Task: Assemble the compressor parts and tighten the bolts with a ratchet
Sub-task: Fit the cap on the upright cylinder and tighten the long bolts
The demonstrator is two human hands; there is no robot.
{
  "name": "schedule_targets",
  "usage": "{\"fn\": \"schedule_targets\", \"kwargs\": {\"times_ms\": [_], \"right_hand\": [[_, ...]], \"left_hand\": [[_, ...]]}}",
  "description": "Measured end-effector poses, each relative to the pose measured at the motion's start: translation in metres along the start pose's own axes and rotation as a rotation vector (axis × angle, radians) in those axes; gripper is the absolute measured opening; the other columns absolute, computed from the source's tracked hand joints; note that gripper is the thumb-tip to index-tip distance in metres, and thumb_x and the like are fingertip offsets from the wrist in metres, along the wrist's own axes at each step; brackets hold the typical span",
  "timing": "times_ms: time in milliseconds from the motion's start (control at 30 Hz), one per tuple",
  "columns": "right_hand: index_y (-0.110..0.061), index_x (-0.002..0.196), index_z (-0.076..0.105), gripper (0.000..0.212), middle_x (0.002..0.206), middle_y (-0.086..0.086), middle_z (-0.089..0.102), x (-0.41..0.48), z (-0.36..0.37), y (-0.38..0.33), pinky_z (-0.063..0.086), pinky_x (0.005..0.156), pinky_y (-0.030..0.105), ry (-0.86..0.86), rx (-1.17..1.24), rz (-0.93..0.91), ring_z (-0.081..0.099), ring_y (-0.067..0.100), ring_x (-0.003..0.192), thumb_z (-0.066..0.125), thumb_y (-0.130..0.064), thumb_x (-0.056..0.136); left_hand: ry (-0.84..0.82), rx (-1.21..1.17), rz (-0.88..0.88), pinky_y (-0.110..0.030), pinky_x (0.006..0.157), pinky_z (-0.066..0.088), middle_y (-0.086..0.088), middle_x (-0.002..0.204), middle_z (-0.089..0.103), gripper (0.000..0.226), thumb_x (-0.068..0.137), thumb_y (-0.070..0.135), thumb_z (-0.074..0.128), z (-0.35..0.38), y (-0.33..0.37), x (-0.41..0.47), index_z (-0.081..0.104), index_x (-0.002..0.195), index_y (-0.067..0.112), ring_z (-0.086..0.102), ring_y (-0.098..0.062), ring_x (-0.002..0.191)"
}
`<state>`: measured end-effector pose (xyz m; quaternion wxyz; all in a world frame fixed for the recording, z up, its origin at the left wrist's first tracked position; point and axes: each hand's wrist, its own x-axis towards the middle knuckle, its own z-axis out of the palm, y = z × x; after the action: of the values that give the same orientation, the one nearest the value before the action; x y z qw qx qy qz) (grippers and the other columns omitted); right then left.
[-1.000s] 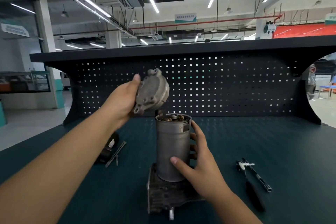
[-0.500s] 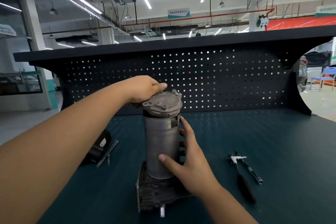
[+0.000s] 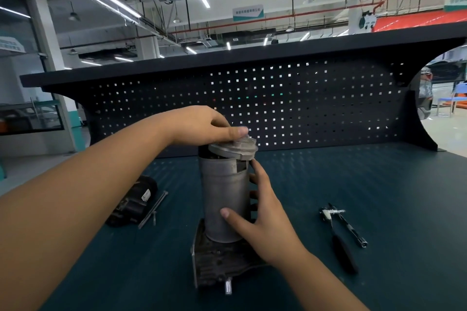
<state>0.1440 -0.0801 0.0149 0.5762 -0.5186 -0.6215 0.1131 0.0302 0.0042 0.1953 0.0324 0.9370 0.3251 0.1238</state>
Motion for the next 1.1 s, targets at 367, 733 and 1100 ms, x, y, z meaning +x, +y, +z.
{"fn": "schedule_targets", "kwargs": {"times_ms": [367,733,1100], "right_hand": [[-0.056,0.139,0.002,0.092,0.143,-0.029,0.030,0.000,-0.001,-0.001,0.043,0.103,0.033,-0.005,-0.011,0.008,0.039,-0.004,0.126,0.065,-0.055,0.072],[-0.057,0.139,0.002,0.091,0.146,-0.023,0.029,0.000,-0.001,-0.003,0.043,0.102,0.037,-0.008,-0.009,0.005,0.039,0.002,0.129,0.064,-0.054,0.072],[-0.058,0.138,0.000,0.092,0.146,-0.025,0.028,-0.001,0.000,-0.003,0.042,0.103,0.037,0.000,0.005,0.008,0.038,0.001,0.129,0.063,-0.056,0.071]], "left_hand": [[0.109,-0.108,0.043,-0.012,0.072,0.043,0.021,0.098,0.061,0.084,0.042,0.081,0.051,0.008,-0.007,-0.011,0.063,0.108,0.032,0.056,0.007,0.089],[0.345,-0.199,0.074,-0.008,0.070,0.037,0.027,0.091,0.057,0.087,0.043,0.080,0.055,0.024,-0.010,-0.017,0.063,0.114,0.030,0.051,0.013,0.087],[0.484,-0.416,0.027,-0.004,0.061,0.039,0.025,0.085,0.062,0.058,0.056,0.070,0.068,0.020,-0.018,-0.021,0.066,0.101,0.033,0.057,0.016,0.077]]}}
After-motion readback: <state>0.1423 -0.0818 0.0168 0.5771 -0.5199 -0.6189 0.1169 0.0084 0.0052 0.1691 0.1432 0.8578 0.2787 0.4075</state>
